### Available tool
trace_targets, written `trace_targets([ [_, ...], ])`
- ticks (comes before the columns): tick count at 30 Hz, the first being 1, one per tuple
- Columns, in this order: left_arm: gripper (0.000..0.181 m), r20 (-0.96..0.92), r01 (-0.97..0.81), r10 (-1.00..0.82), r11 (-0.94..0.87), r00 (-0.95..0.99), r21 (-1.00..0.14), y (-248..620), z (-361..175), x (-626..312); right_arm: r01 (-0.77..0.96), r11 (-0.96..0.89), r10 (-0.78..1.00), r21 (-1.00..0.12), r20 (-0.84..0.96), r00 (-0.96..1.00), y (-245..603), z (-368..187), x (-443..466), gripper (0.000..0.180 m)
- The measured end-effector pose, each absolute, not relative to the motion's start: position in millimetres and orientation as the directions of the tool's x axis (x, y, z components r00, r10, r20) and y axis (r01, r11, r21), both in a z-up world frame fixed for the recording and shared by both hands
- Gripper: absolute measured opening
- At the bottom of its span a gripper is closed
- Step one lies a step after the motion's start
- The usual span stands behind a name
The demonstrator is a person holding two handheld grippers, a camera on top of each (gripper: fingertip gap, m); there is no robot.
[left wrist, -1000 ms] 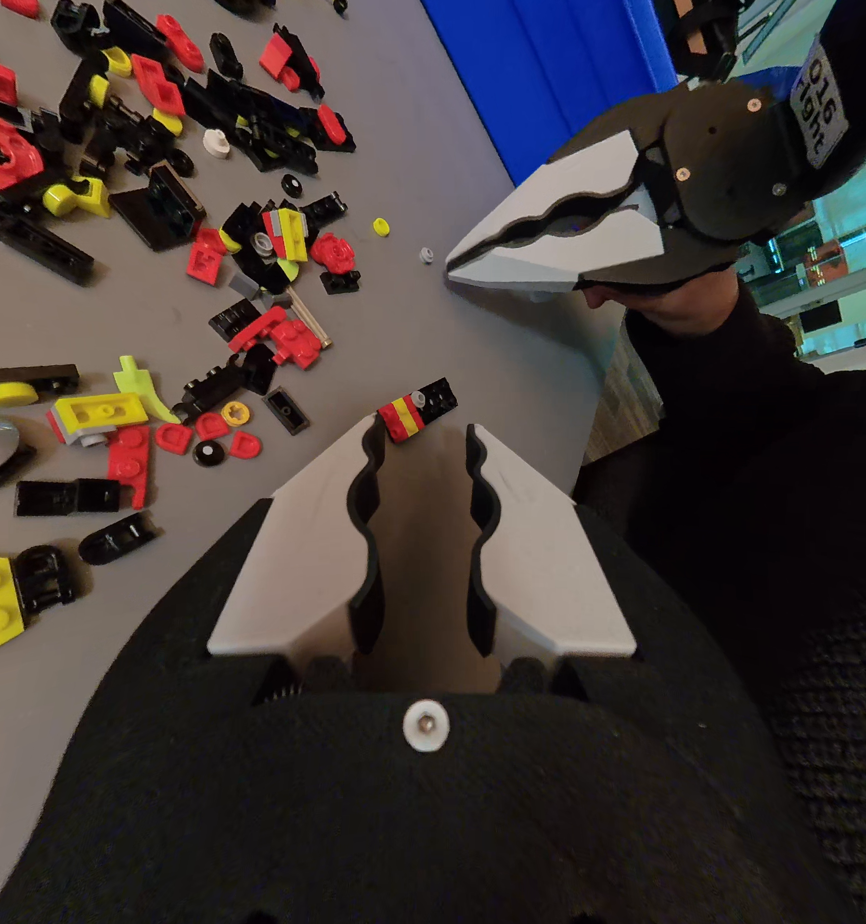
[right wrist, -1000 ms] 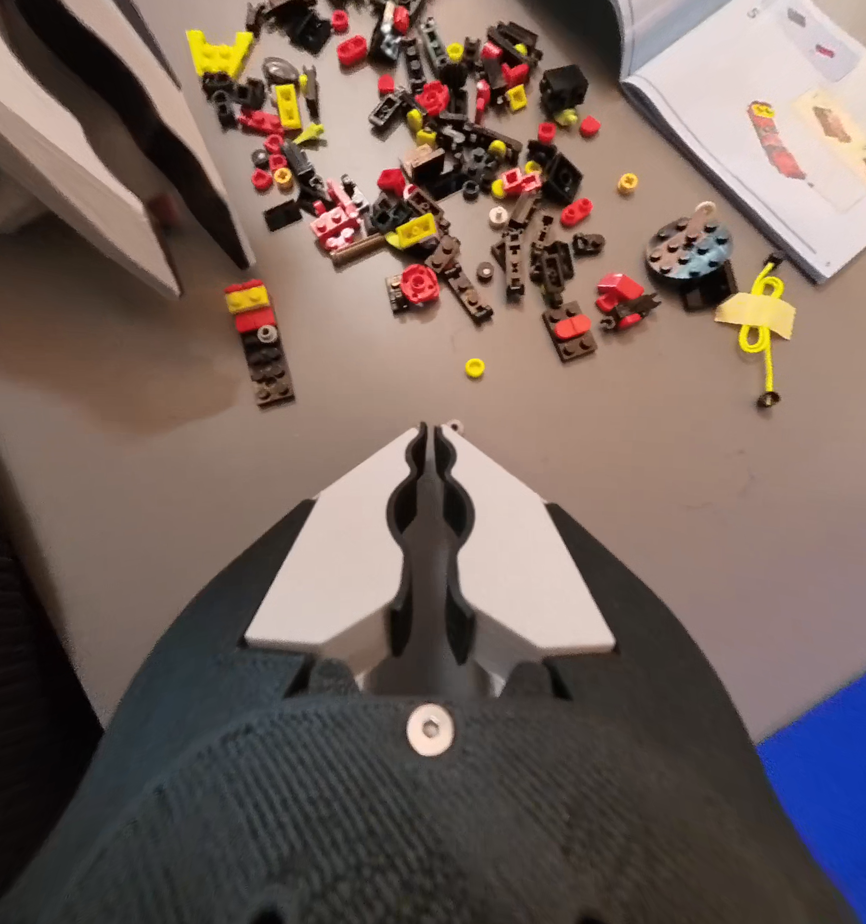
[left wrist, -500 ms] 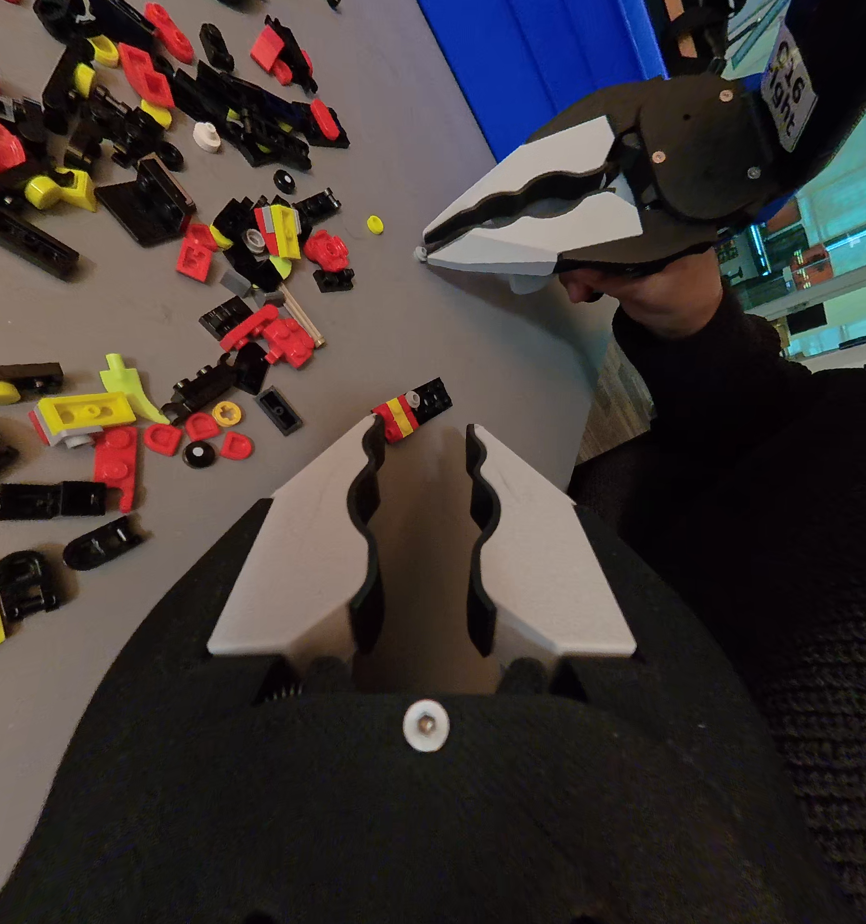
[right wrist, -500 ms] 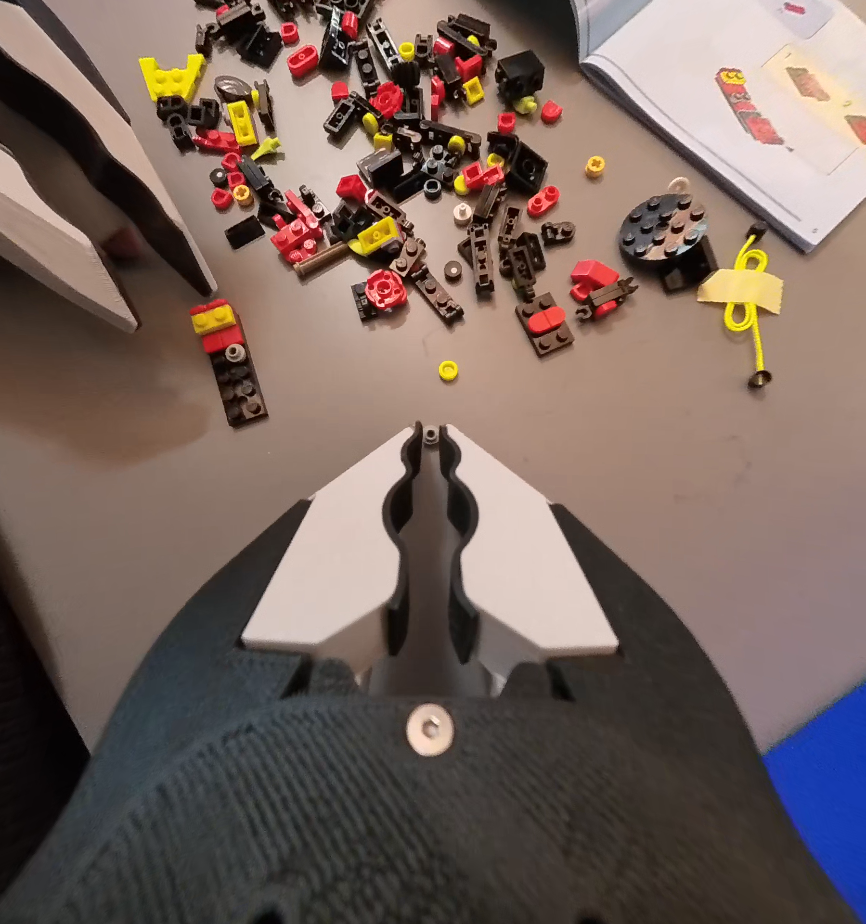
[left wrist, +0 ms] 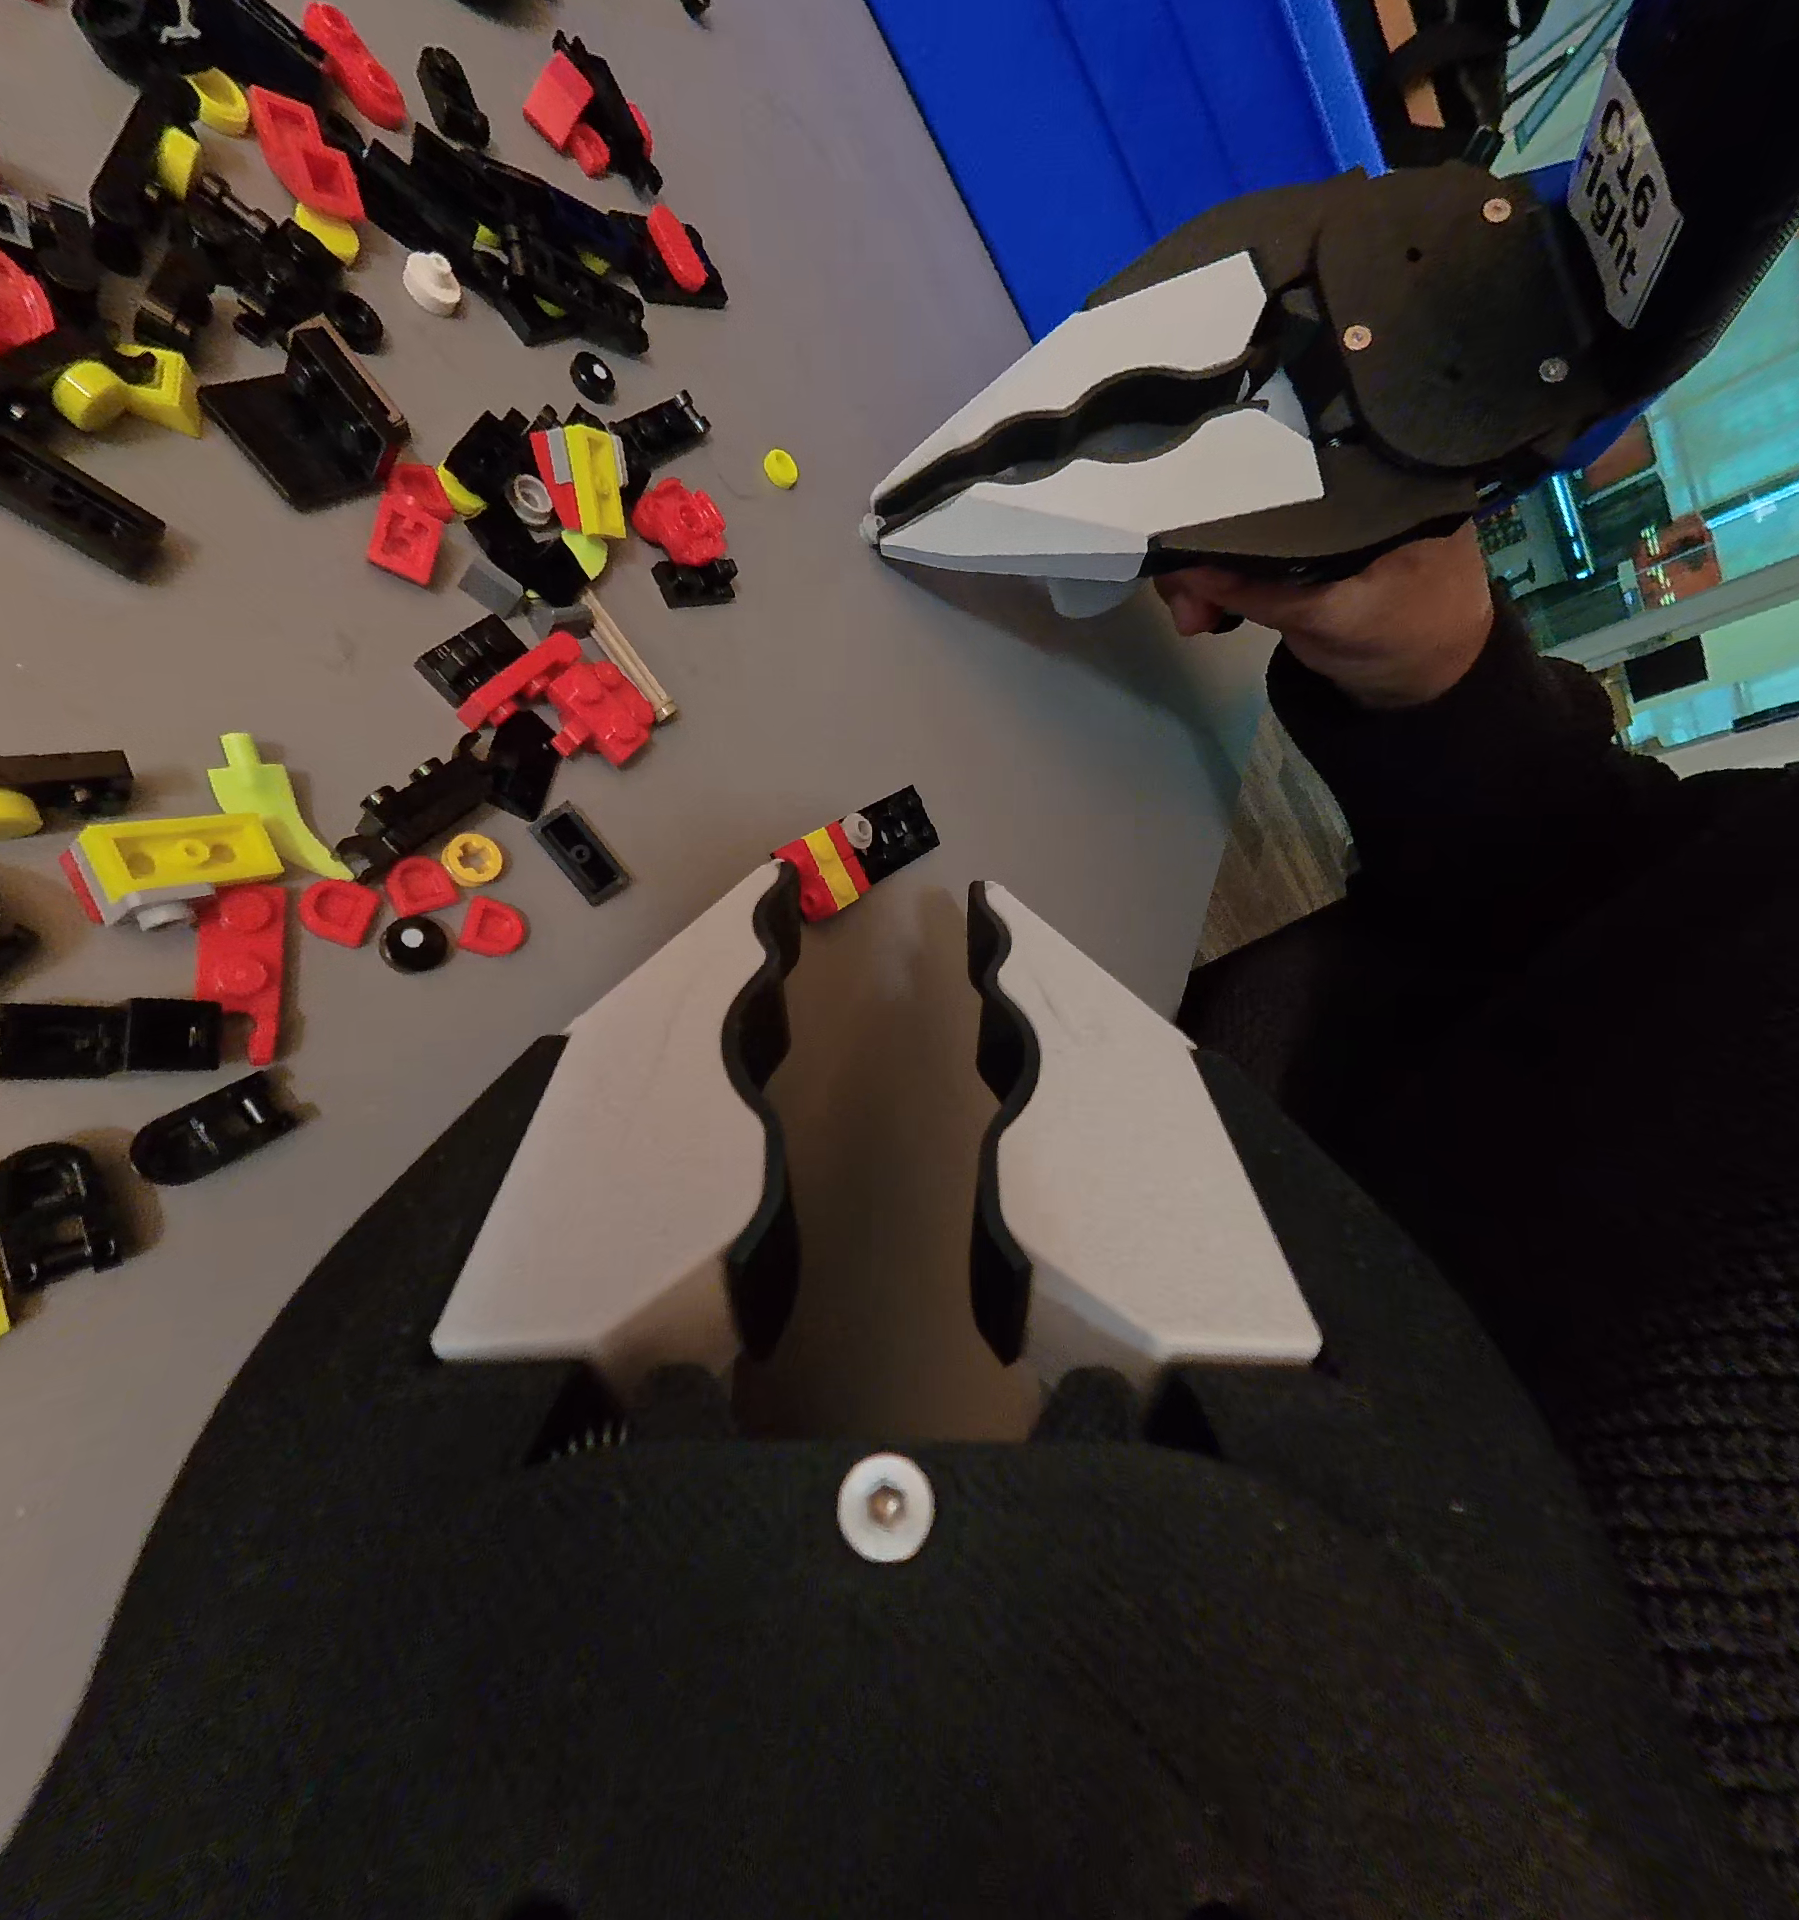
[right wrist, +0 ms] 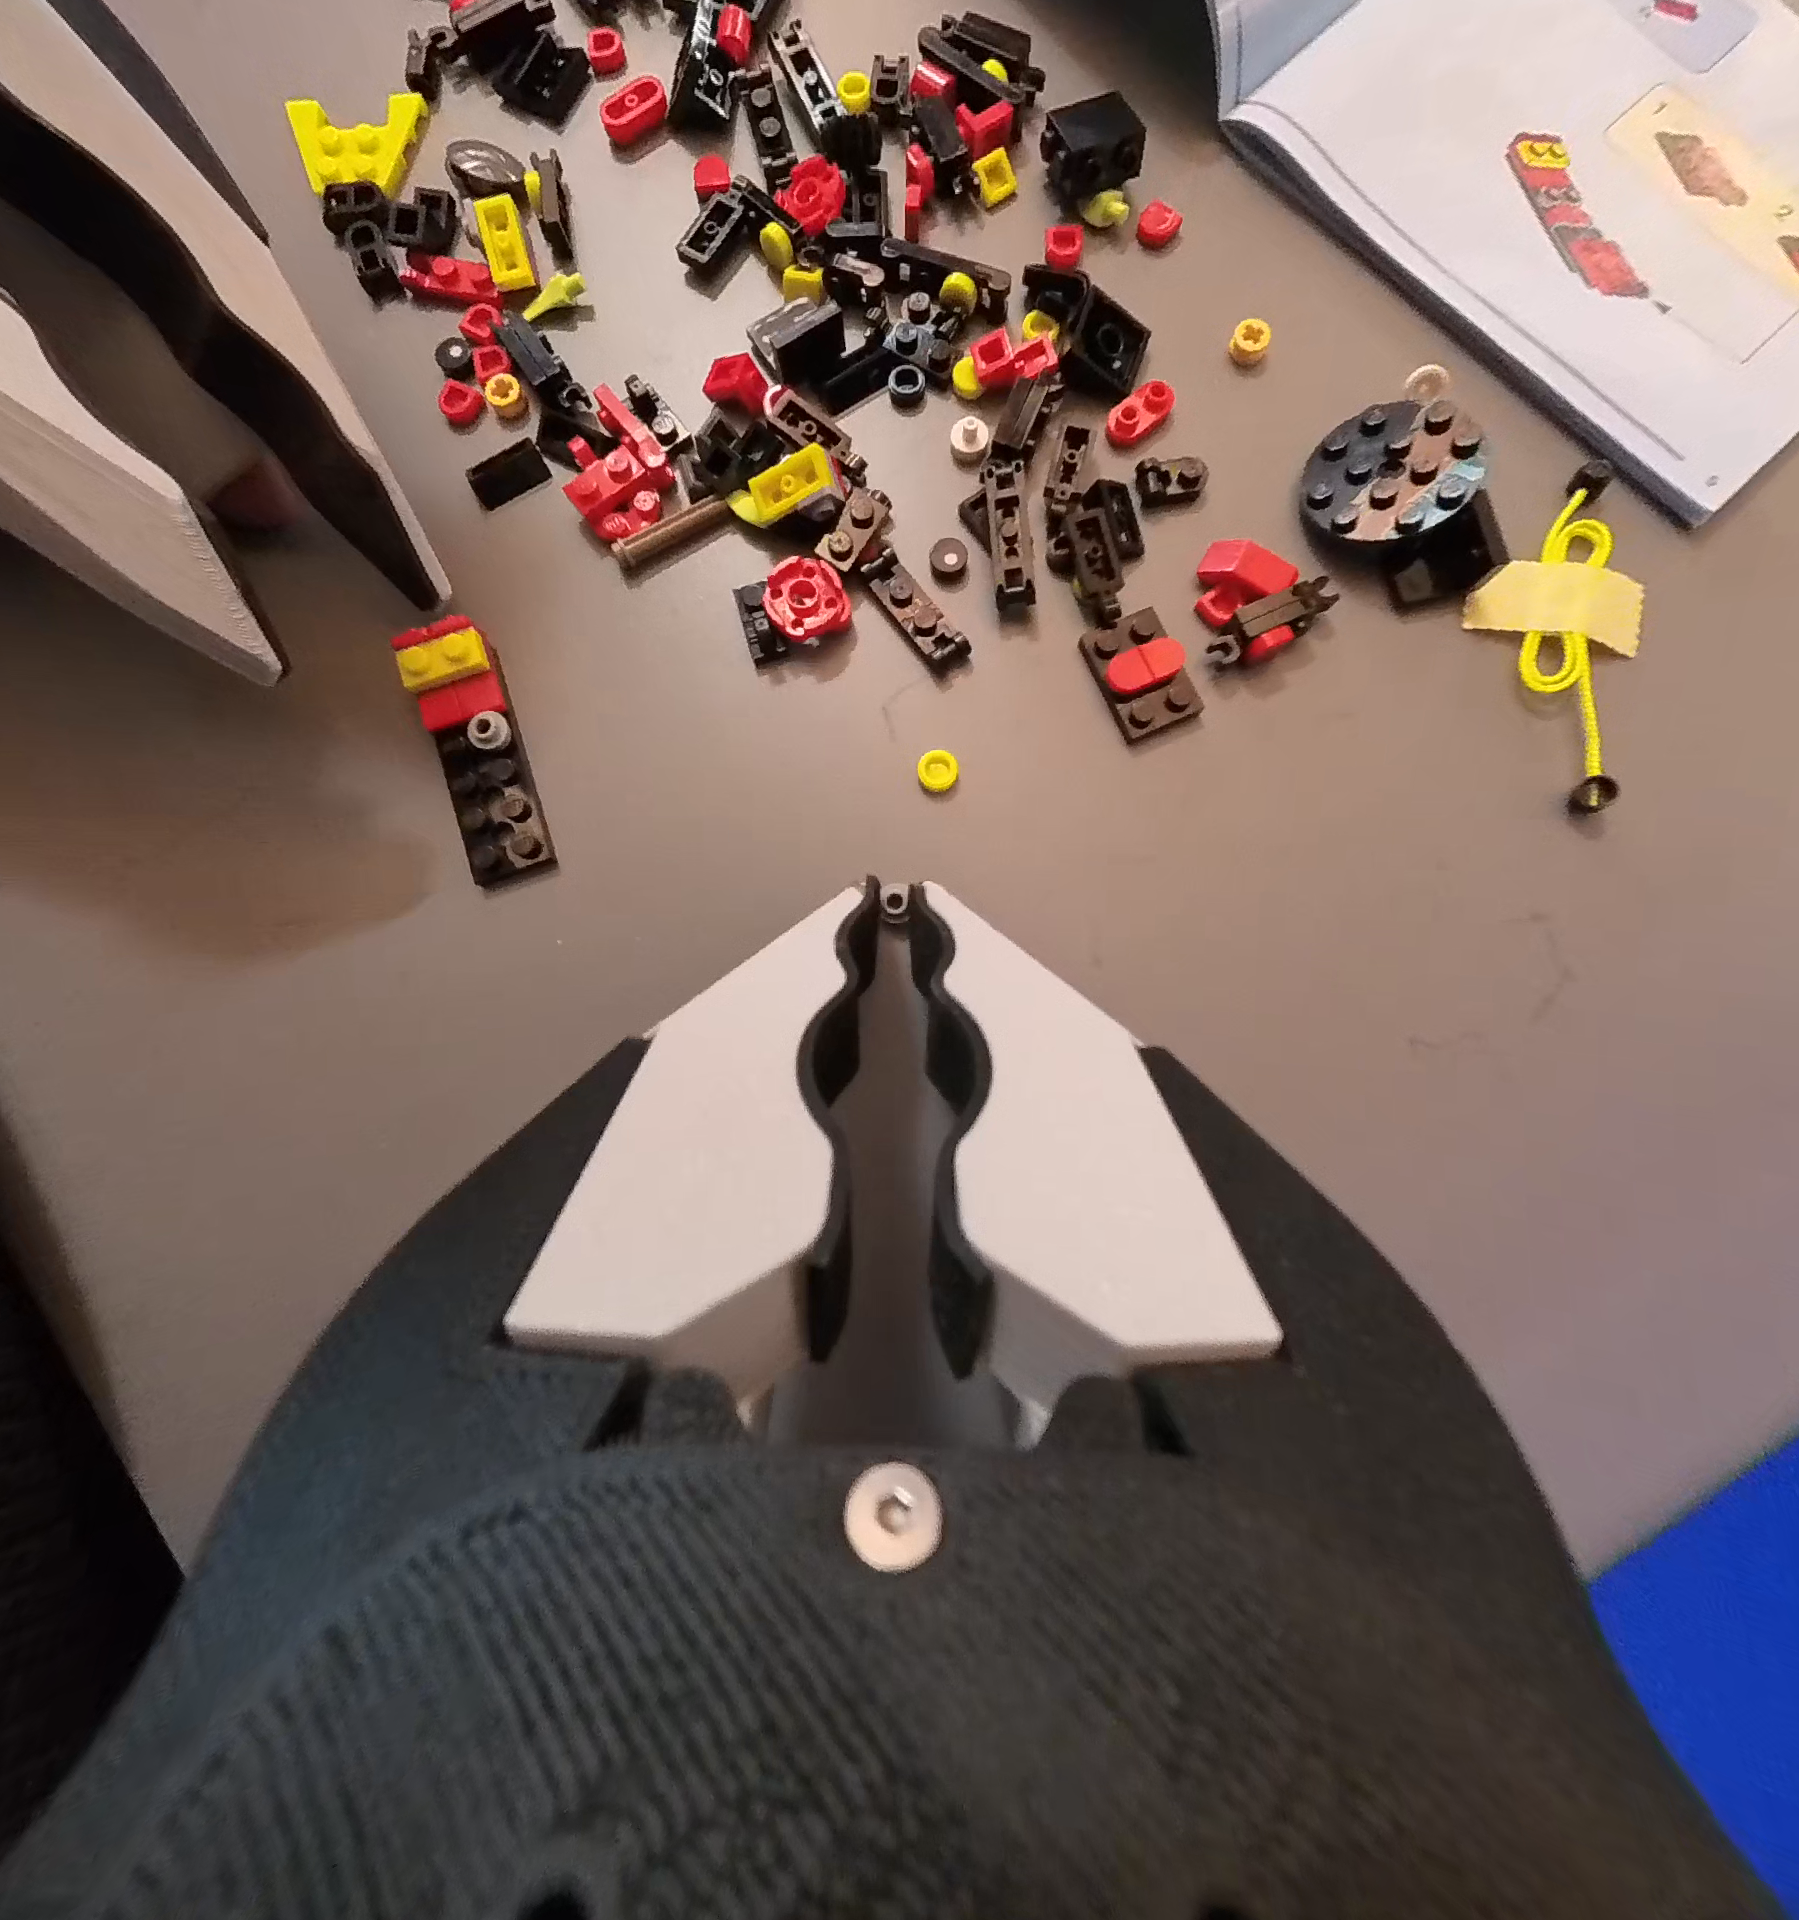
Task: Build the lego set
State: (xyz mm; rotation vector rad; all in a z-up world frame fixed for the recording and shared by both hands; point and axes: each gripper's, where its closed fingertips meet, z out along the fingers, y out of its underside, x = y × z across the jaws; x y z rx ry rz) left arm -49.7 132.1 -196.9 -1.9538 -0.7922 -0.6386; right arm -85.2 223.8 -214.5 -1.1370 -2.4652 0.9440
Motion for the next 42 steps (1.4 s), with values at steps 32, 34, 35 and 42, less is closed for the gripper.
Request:
trace_targets([
  [32, 0.029, 0.715, 0.740, 0.248, -0.408, 0.654, -0.535, 133, -196, -41, 0.428, 0.554, 0.526, -0.714, -0.099, -0.845, 140, -204, -43, 0.002],
  [34, 0.029, 0.715, 0.738, 0.246, -0.411, 0.655, -0.535, 133, -196, -40, 0.428, 0.561, 0.528, -0.708, -0.092, -0.844, 139, -206, -44, 0.002],
  [35, 0.029, 0.714, 0.738, 0.246, -0.412, 0.655, -0.535, 133, -196, -40, 0.428, 0.568, 0.528, -0.703, -0.087, -0.845, 140, -207, -45, 0.002],
  [42, 0.029, 0.717, 0.740, 0.245, -0.411, 0.653, -0.533, 133, -196, -40, 0.420, 0.588, 0.525, -0.692, -0.069, -0.848, 138, -210, -45, 0.002],
])
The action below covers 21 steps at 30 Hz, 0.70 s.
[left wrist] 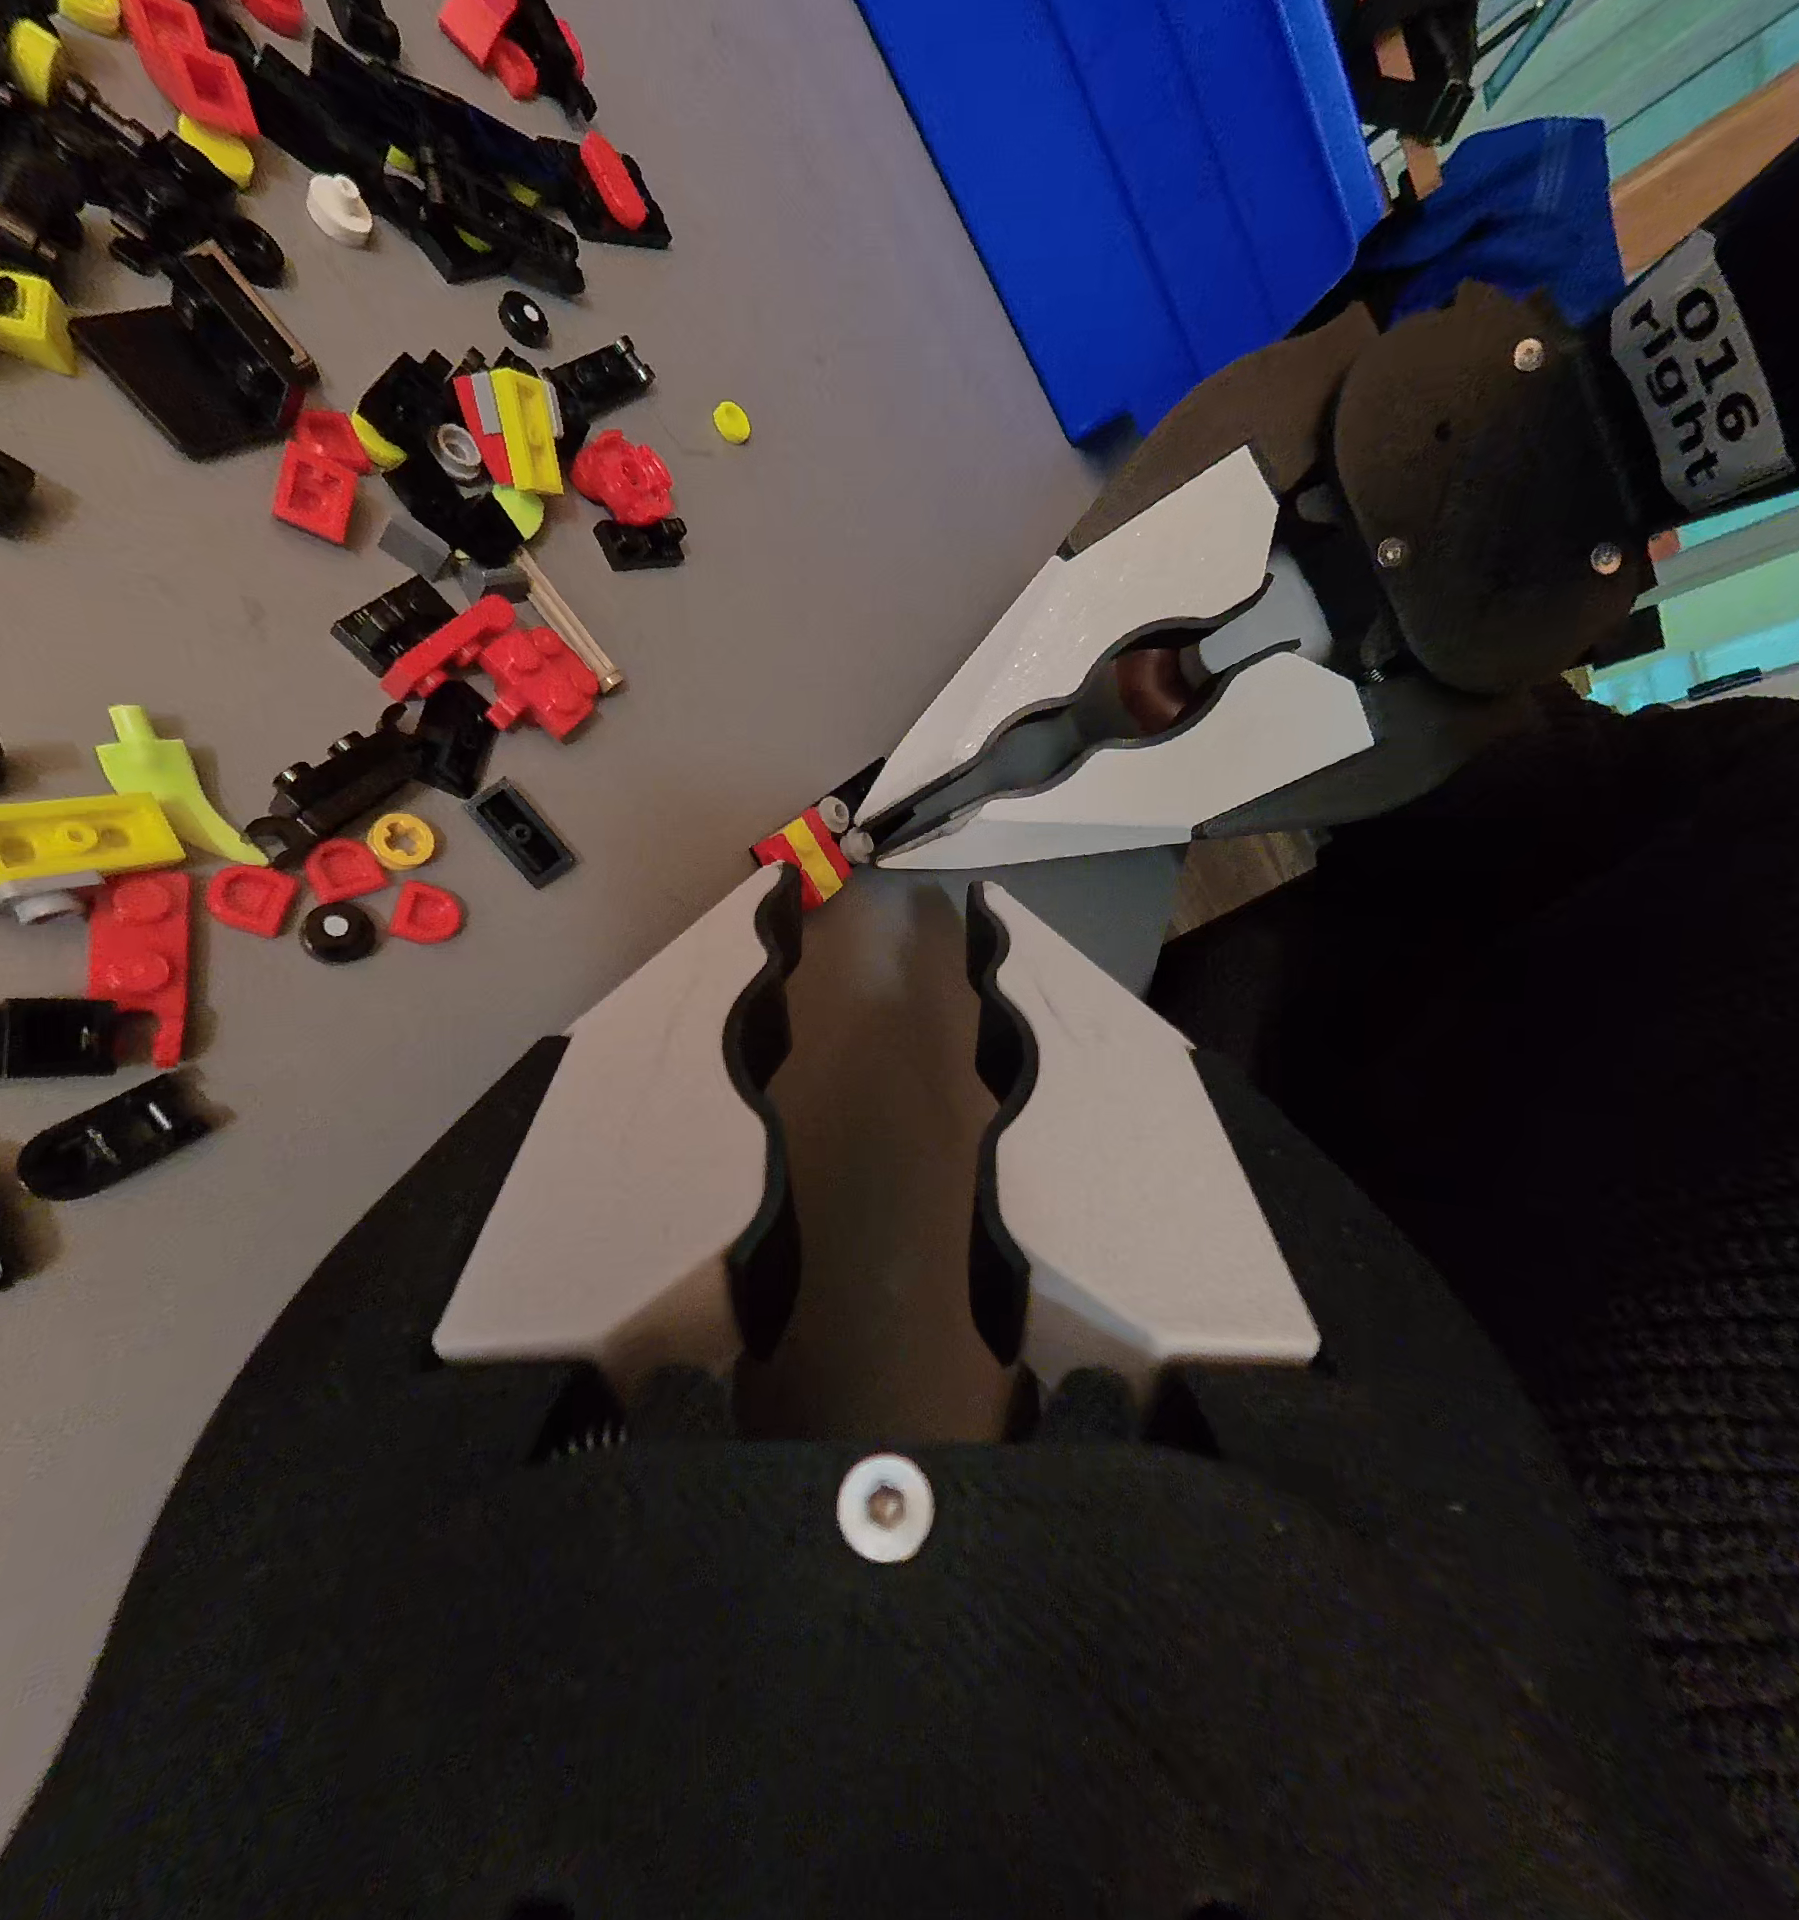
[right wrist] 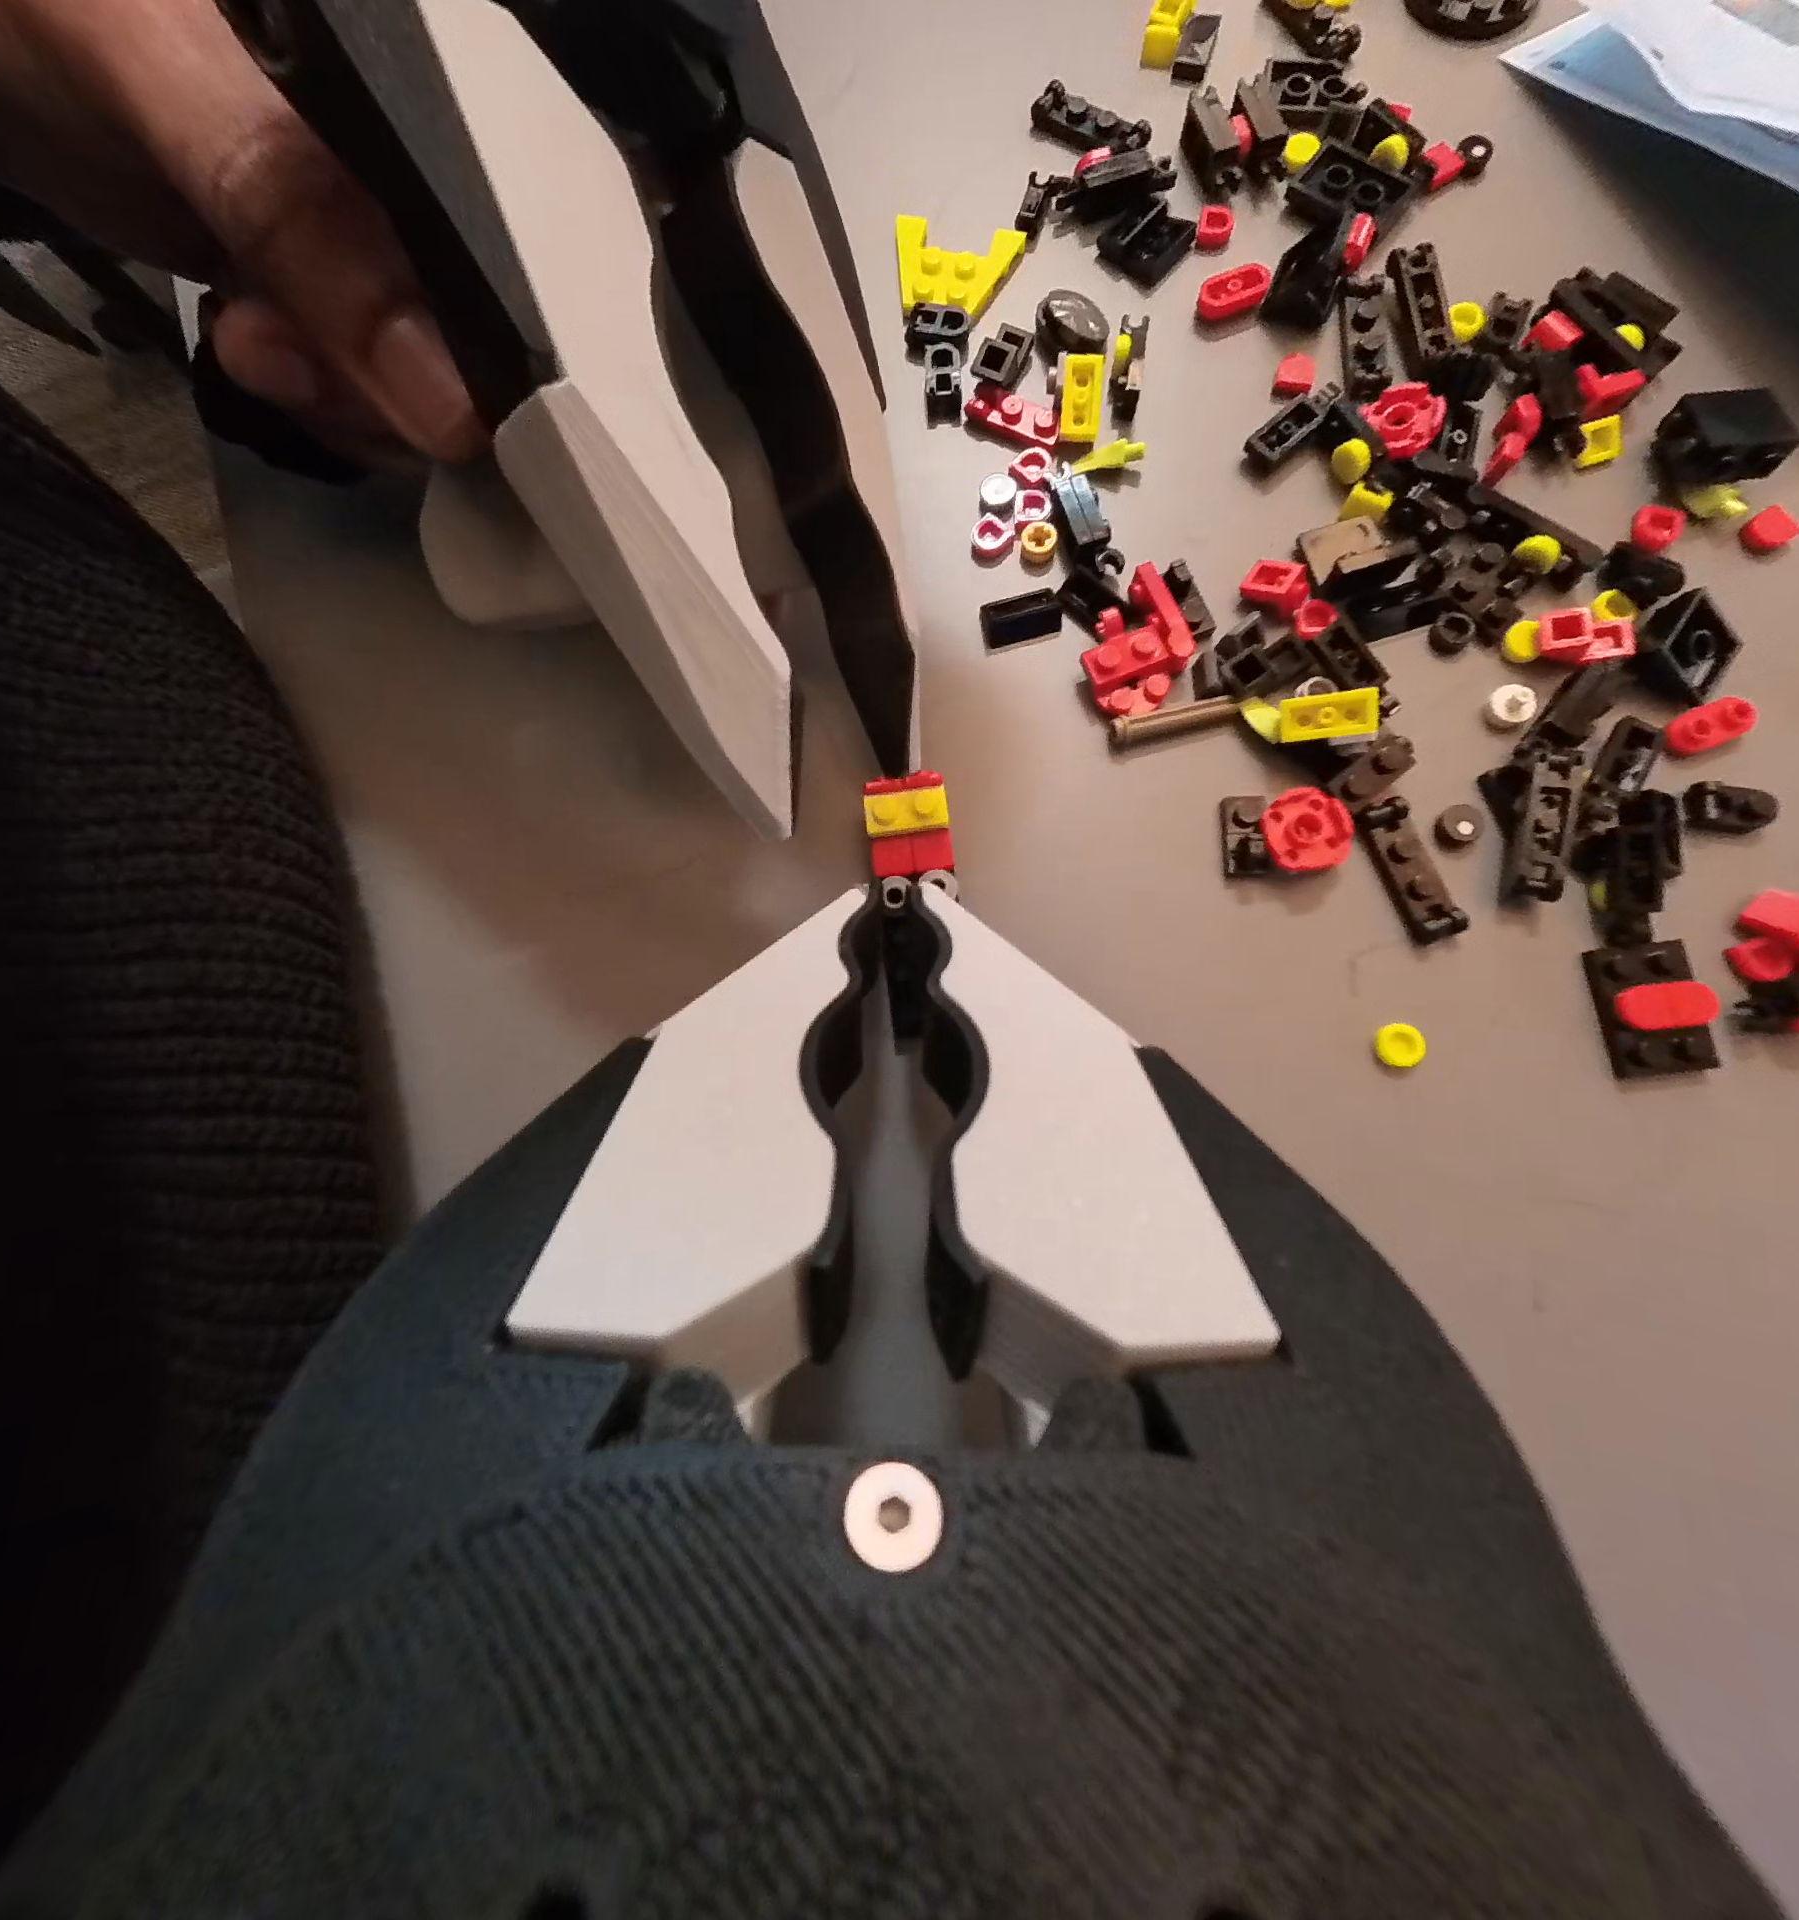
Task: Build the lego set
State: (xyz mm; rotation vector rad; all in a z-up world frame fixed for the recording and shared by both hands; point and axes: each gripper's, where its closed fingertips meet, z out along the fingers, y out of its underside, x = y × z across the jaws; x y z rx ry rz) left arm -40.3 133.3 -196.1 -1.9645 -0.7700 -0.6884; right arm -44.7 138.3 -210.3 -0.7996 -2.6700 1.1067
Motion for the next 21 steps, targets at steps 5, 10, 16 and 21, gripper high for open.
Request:
trace_targets([
  [5, 0.028, 0.717, 0.740, 0.247, -0.411, 0.652, -0.532, 133, -196, -40, 0.420, 0.591, 0.527, -0.688, -0.065, -0.848, 138, -210, -45, 0.002],
  [10, 0.025, 0.708, 0.737, 0.257, -0.414, 0.658, -0.535, 133, -198, -41, 0.422, 0.604, 0.530, -0.676, -0.054, -0.846, 138, -211, -45, 0.002],
  [16, 0.016, 0.662, 0.711, 0.288, -0.429, 0.692, -0.557, 132, -202, -43, 0.436, 0.622, 0.538, -0.650, -0.049, -0.841, 138, -212, -45, 0.001],
  [21, 0.003, 0.631, 0.708, 0.333, -0.428, 0.701, -0.561, 130, -207, -48, 0.445, 0.634, 0.539, -0.633, -0.051, -0.841, 137, -212, -44, 0.001],
])
